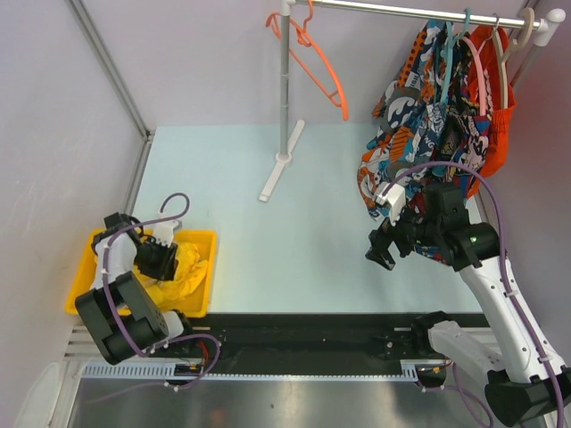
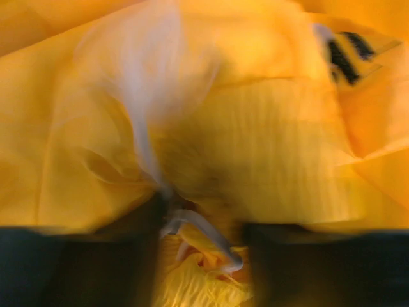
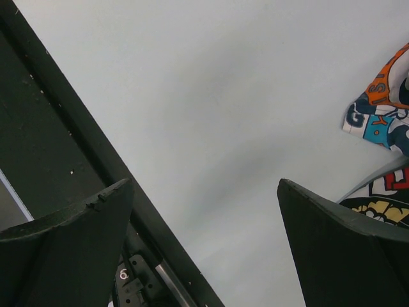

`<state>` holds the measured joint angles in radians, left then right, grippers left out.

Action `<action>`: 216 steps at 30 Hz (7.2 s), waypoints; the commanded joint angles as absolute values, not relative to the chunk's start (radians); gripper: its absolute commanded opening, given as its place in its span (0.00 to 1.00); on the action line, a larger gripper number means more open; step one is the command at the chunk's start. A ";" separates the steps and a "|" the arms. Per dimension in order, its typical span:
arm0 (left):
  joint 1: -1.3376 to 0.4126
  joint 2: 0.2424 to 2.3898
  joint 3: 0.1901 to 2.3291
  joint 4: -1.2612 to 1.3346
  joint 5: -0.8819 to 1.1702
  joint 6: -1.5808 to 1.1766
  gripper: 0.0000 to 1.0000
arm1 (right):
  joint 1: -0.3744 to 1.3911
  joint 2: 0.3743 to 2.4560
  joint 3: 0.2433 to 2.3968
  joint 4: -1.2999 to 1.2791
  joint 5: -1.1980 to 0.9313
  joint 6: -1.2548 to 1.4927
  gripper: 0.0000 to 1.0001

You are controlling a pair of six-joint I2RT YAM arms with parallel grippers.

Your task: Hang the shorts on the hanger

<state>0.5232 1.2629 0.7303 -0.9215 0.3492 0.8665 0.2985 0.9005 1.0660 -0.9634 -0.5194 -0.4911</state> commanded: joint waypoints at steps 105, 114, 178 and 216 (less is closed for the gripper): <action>-0.429 0.814 0.858 -0.602 0.848 0.623 0.98 | 0.647 0.847 1.164 -0.755 -0.318 -0.566 0.00; -0.825 0.779 0.603 -0.290 0.586 0.552 1.00 | 0.643 0.831 1.164 -0.721 -0.284 -0.546 0.00; -0.399 1.241 1.077 -0.673 0.411 0.075 0.00 | 0.741 1.319 1.049 -0.440 -0.338 -0.638 0.95; -0.291 1.644 1.279 -0.588 0.850 0.744 0.89 | 0.681 0.907 0.979 -0.934 -0.410 -0.976 0.00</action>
